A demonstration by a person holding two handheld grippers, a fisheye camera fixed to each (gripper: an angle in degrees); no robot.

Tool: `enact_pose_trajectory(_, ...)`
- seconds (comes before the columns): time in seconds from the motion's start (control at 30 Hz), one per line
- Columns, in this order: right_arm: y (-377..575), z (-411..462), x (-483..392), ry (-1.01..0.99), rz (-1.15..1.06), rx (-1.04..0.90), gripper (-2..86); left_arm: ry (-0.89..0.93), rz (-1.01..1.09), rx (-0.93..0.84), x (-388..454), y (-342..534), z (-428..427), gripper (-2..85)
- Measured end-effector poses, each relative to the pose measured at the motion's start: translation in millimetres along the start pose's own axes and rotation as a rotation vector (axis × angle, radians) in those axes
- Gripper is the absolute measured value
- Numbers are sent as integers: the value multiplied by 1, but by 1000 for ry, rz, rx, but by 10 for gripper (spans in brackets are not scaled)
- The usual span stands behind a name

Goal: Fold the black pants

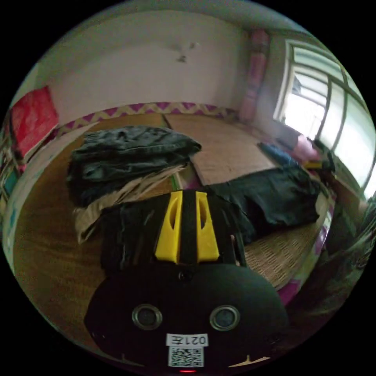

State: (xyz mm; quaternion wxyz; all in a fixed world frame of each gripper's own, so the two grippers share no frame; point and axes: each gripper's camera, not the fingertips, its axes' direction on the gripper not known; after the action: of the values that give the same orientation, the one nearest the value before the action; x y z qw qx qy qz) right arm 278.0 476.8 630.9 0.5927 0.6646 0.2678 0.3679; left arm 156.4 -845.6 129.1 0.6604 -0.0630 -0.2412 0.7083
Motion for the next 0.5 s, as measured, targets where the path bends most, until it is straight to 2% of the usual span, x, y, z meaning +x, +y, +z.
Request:
enact_pose_trajectory(0.17, -36, 41, 17, -69, -141, -151, 99, -18, 185, -174, 16, -31, 57, 107)
enact_pose_trajectory(0.33, -50, 61, 36, -231, -182, -238, 4, 54, 302, -253, 24, -35, 76, 86)
enact_pose_trajectory(0.4, -49, 52, 35, -215, -203, -212, -3, 53, 335, -248, 27, -31, 74, 68)
enact_pose_trajectory(0.5, -38, 21, 44, -211, -161, -71, -7, 85, 345, -196, 26, -23, 64, 60)
